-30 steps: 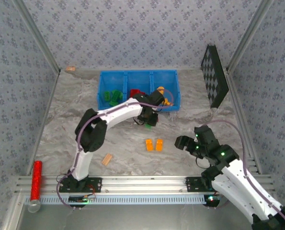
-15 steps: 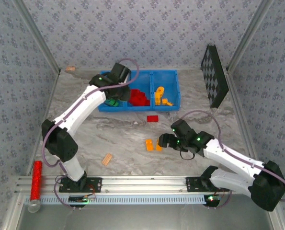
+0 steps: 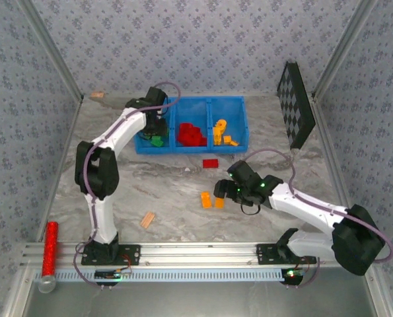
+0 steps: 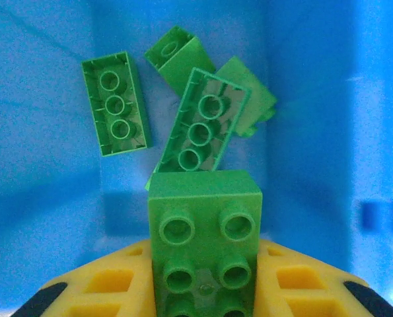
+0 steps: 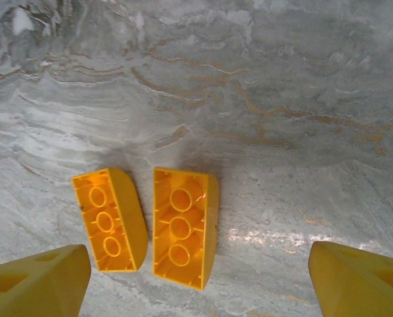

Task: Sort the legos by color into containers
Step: Place the lego in the container, then pick up the lego from the bottom-center of the table.

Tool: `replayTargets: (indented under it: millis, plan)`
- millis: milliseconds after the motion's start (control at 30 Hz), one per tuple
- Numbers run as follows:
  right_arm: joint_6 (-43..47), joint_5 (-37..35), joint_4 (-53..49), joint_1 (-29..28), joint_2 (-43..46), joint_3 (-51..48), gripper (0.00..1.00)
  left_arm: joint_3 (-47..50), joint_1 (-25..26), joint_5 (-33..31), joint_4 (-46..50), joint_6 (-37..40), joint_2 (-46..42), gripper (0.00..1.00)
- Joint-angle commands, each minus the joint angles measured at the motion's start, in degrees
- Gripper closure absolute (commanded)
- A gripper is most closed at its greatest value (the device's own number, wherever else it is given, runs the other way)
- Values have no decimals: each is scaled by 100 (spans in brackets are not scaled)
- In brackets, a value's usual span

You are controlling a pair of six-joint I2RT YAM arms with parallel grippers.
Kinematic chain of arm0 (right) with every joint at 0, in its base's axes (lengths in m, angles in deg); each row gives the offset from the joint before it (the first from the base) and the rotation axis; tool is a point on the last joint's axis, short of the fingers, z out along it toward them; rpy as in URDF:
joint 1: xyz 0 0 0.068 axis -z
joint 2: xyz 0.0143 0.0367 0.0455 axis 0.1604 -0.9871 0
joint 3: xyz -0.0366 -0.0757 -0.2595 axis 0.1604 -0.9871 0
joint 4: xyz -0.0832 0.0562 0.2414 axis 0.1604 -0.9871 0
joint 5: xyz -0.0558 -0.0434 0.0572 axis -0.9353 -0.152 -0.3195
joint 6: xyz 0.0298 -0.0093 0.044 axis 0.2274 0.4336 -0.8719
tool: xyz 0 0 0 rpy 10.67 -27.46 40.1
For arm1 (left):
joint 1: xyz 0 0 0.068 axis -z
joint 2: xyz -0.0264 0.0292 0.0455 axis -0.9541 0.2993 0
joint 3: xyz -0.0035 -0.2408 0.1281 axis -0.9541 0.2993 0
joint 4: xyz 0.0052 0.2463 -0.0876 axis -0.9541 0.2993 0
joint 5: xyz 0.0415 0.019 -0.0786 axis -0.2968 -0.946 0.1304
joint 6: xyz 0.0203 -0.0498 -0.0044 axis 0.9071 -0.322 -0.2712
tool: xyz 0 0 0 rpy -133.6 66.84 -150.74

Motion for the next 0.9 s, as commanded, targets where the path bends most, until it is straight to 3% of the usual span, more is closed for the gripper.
replayTargets:
  millis: [0, 300, 867]
  plan:
    - [-150, -108, 113, 36, -290, 238, 15, -335, -94, 100, -83, 37, 138, 76]
    - [30, 105, 282, 159, -1002, 454, 26, -352, -174, 217, -90, 62, 274, 48]
    - [267, 42, -132, -58, -2139, 898, 46, -42, -187, 249, -92, 138, -543, 42]
